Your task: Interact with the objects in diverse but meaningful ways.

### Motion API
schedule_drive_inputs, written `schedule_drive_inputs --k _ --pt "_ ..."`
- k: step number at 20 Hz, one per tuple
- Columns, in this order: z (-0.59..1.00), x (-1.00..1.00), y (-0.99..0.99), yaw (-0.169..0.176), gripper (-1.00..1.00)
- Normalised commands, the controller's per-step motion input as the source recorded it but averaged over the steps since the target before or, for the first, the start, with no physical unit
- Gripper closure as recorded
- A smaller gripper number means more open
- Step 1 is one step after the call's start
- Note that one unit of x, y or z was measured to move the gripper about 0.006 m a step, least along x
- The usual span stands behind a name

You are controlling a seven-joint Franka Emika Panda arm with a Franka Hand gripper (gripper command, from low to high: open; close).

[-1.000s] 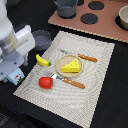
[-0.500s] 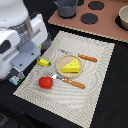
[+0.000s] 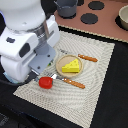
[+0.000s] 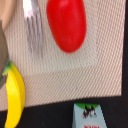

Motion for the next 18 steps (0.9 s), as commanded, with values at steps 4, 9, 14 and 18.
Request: schedule_drive_inputs --k 4,9,14,18 --pt "-0.03 0.4 -0.12 0.168 -1.0" --pt "-0.05 0.23 -0.22 0.048 -1.0" --pt "-0.16 0.28 -0.28 0.003 -1.0" --pt "-0.28 0.13 -0.2 0.005 -1.0"
